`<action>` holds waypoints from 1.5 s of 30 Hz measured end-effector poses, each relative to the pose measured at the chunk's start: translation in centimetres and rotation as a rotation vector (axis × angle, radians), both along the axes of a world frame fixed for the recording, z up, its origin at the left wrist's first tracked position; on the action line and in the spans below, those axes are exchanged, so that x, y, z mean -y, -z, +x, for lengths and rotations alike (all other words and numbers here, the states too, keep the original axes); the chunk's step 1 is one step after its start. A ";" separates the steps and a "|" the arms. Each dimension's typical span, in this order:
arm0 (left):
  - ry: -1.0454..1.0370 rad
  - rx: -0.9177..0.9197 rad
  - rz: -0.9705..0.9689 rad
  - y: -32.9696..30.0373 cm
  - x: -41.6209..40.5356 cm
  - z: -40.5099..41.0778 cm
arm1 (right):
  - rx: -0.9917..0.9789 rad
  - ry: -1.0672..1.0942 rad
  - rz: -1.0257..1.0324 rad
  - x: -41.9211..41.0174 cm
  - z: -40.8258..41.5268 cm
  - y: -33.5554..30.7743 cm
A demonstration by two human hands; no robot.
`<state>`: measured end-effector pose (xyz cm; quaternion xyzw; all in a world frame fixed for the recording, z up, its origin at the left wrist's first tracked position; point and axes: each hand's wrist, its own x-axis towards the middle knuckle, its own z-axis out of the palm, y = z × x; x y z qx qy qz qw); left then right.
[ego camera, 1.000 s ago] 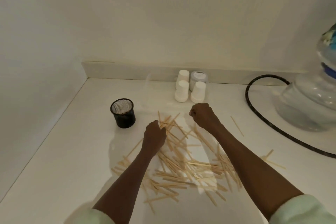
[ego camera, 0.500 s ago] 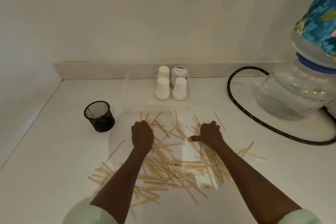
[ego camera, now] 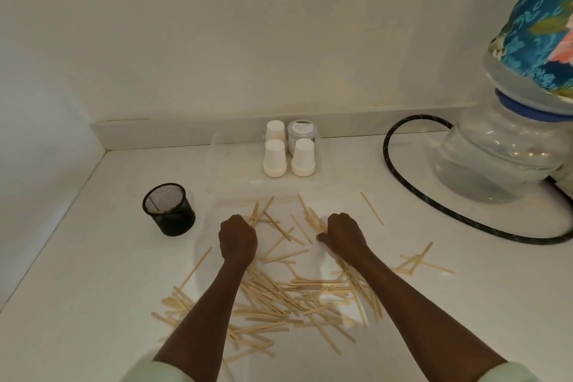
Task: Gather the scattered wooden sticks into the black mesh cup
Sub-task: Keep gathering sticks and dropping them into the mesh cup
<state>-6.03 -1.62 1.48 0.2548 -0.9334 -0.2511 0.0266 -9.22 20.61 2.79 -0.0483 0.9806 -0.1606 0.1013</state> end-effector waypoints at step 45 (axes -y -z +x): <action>0.051 0.069 -0.009 -0.7 -1.4 -1.1 | 0.059 0.046 -0.197 -0.8 -2.0 2.1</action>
